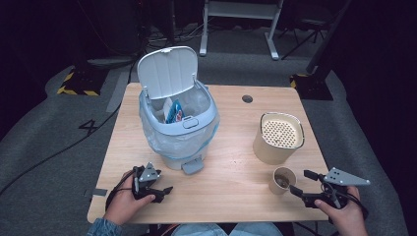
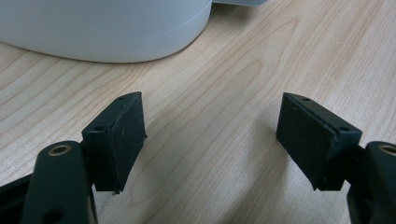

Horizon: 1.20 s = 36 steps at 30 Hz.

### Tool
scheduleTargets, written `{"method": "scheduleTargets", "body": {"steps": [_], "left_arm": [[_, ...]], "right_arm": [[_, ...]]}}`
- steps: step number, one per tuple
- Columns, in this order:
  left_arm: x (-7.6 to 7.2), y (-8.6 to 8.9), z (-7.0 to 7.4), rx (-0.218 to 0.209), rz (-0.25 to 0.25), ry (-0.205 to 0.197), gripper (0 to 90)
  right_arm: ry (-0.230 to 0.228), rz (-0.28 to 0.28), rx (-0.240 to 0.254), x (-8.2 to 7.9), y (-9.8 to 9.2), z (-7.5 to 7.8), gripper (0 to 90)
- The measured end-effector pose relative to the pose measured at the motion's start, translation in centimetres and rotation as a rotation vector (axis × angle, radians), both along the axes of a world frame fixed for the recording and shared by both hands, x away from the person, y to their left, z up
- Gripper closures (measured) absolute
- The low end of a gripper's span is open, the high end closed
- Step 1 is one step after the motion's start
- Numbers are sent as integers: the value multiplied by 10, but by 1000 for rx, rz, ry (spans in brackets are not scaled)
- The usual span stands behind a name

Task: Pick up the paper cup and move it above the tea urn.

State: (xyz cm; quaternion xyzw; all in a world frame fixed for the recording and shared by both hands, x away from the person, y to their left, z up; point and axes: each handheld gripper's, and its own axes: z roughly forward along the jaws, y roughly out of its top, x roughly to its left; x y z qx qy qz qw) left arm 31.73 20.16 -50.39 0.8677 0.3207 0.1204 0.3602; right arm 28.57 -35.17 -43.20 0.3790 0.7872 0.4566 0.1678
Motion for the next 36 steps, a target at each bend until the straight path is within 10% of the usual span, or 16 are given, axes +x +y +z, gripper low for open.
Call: {"method": "scheduleTargets", "body": {"steps": [16, 36], "left_arm": [[0, 0, 0, 0, 0, 1, 242], [0, 0, 0, 0, 0, 1, 242]], "right_arm": [[72, 21, -16, 13, 17, -48, 159], [51, -26, -29, 22, 36, -57, 272]]}}
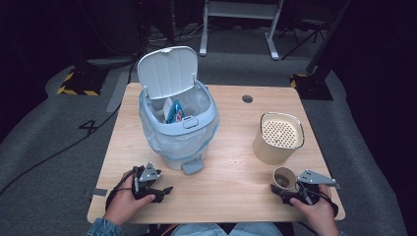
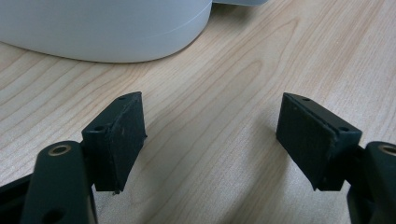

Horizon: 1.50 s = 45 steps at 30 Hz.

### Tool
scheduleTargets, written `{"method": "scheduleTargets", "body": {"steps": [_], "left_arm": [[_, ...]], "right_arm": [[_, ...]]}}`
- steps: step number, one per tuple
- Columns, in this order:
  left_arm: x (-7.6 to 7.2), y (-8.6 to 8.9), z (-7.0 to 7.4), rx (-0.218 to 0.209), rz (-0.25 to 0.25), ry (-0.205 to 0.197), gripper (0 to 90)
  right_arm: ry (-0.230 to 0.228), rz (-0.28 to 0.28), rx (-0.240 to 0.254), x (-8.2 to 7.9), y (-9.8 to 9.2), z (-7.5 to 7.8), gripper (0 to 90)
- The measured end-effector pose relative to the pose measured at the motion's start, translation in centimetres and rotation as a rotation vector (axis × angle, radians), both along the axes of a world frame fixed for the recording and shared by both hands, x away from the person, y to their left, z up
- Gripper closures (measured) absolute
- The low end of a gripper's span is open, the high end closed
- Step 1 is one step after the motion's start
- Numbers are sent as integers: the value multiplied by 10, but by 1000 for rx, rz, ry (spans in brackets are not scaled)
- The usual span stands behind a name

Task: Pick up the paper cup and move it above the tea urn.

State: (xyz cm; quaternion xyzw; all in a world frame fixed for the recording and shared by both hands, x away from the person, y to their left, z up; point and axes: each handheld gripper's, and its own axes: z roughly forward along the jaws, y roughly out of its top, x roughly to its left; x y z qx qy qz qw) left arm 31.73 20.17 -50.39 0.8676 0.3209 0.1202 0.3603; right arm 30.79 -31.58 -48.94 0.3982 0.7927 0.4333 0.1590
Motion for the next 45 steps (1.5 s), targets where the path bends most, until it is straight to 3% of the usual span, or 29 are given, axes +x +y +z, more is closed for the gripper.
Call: {"method": "scheduleTargets", "body": {"steps": [6, 14, 26, 45], "left_arm": [[0, 0, 0, 0, 0, 0, 242], [0, 0, 0, 0, 0, 0, 242], [0, 0, 0, 1, 1, 1, 242], [0, 0, 0, 0, 3, 0, 242]], "right_arm": [[10, -9, 10, 0, -5, 6, 287], [13, -48, 60, 4, -17, 33, 289], [2, -87, 20, 16, -32, 74, 296], [-22, -141, 18, 41, -51, 125, 302]]}}
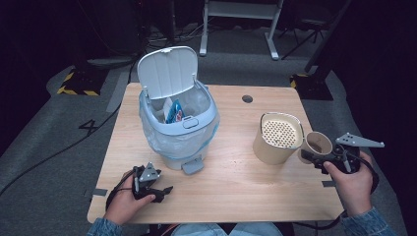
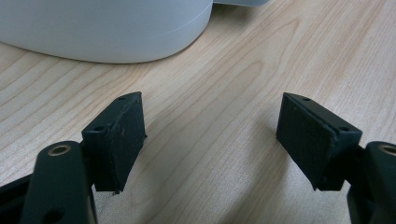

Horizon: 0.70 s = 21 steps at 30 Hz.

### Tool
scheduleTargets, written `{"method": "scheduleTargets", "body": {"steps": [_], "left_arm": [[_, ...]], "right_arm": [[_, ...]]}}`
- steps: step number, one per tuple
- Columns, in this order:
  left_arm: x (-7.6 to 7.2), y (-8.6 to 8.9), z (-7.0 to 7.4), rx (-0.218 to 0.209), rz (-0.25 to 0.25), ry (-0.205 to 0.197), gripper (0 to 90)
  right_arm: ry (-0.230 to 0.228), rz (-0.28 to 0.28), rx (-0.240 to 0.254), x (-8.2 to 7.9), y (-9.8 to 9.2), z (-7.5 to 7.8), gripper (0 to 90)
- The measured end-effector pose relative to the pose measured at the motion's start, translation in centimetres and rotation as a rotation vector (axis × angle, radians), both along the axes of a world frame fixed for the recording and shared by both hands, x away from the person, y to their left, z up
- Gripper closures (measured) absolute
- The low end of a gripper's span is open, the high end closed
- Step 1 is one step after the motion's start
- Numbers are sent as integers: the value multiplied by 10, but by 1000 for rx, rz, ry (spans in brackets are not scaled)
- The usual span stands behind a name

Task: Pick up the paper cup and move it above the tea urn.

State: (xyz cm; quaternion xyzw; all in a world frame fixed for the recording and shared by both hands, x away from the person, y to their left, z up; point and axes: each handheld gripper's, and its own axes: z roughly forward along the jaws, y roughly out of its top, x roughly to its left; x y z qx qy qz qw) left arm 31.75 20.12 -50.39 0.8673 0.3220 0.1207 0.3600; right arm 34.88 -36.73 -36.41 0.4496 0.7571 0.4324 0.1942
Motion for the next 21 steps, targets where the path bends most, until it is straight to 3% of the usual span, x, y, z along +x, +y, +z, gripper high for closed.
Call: {"method": "scheduleTargets", "body": {"steps": [11, 16, 21], "left_arm": [[0, 0, 0, 0, 0, 0, 242], [0, 0, 0, 0, 0, 0, 242], [0, 0, 0, 0, 0, 0, 242]], "right_arm": [[7, -20, -8, 21, -13, 19, 303], [-7, -27, -37, 31, -17, 26, 303], [-18, -32, -33, 39, -19, 33, 302]]}}
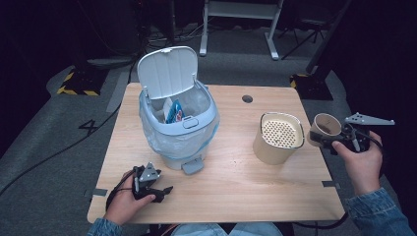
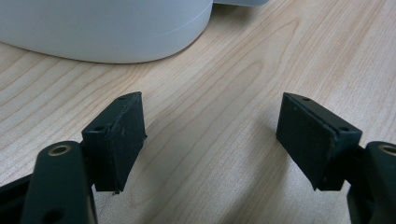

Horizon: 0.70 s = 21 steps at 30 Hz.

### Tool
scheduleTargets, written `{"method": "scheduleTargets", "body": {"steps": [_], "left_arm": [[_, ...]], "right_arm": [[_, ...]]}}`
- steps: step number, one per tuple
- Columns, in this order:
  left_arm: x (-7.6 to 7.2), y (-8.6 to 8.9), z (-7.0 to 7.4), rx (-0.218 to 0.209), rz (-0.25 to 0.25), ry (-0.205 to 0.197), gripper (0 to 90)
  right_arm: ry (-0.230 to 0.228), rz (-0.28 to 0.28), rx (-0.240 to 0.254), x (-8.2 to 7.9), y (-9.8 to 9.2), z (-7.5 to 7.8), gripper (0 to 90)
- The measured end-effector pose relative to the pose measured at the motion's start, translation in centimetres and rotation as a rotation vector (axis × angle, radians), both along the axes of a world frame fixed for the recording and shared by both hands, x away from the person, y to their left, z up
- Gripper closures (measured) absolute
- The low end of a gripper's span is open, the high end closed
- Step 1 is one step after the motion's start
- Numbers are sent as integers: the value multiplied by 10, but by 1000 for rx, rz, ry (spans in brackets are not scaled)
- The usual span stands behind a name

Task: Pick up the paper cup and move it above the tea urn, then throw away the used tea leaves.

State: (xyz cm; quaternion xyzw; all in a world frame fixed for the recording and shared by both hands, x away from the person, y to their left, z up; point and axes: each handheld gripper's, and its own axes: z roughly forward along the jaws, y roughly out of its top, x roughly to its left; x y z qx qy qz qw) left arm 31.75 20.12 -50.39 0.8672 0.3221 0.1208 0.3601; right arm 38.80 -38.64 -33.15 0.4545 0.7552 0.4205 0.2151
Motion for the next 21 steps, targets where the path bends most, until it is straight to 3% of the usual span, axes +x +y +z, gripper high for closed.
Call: {"method": "scheduleTargets", "body": {"steps": [12, 21], "left_arm": [[0, 0, 0, 0, 1, 0, 241], [0, 0, 0, 0, 1, 0, 241]], "right_arm": [[14, -24, -13, 21, -1, 4, 301], [27, -35, -102, 39, 1, -1, 301]]}}
